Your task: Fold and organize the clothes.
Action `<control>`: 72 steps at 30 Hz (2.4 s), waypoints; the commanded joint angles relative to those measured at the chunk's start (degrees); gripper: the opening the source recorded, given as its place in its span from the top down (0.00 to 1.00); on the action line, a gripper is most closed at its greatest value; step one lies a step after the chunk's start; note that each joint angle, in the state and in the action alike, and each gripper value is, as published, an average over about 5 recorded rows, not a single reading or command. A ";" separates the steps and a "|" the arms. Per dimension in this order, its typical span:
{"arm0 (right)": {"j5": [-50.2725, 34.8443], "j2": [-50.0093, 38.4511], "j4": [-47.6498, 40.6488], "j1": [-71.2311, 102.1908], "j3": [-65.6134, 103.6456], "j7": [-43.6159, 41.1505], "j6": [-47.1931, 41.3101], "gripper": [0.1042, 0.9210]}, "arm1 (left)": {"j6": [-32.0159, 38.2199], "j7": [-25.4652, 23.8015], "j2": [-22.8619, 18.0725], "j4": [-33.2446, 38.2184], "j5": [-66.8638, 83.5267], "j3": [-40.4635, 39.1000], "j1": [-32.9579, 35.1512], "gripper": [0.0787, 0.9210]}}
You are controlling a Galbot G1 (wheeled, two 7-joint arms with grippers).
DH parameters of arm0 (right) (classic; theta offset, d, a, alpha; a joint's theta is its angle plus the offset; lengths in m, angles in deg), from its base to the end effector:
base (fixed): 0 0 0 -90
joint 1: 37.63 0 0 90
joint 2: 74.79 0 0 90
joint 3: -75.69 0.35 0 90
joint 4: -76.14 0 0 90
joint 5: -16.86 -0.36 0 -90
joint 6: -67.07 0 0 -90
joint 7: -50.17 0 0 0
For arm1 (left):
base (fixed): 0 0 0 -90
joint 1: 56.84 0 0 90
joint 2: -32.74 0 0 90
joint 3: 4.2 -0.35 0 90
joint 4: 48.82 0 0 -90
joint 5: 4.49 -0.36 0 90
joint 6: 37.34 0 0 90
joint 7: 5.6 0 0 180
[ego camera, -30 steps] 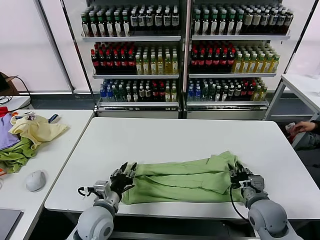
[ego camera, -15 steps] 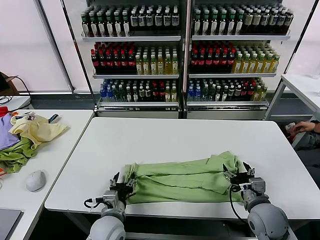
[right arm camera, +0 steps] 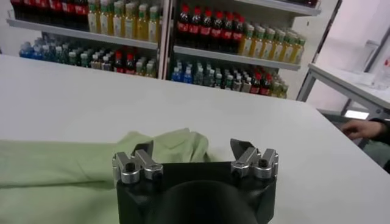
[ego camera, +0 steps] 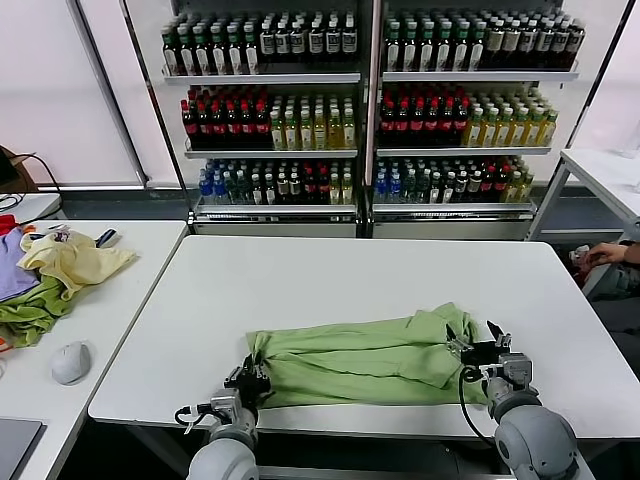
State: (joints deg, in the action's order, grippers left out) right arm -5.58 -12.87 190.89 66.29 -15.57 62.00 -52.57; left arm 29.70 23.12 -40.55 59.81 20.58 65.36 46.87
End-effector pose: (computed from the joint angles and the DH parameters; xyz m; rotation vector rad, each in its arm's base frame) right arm 0.2741 -0.0875 -0.2526 -0.0202 -2.7724 0.2205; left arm 0.2491 -0.0465 -0.3277 0.0376 -2.6656 0.0651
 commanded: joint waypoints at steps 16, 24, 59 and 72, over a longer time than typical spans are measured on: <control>-0.44 0.04 0.71 -0.02 0.81 -0.56 1.47 0.12 | -2.76 -5.78 16.77 10.02 48.01 34.70 -1.04 0.96; -0.27 0.57 0.36 -0.07 0.67 -0.69 1.67 0.12 | -0.22 -6.17 9.61 21.66 60.78 24.01 -1.31 0.96; 0.16 1.20 -2.73 -3.47 -0.83 -1.57 2.36 0.12 | -1.16 -6.23 -5.17 -4.24 43.91 -12.86 -23.07 0.86; 0.64 1.61 -3.24 -3.46 -1.33 -1.65 2.59 0.12 | 0.98 -6.85 -1.73 2.90 36.09 -3.55 -14.62 0.42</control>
State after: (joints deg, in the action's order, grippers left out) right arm -5.03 -11.25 187.72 62.96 -16.76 60.40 -50.05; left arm 29.70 16.71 -44.96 58.83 64.95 56.15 26.47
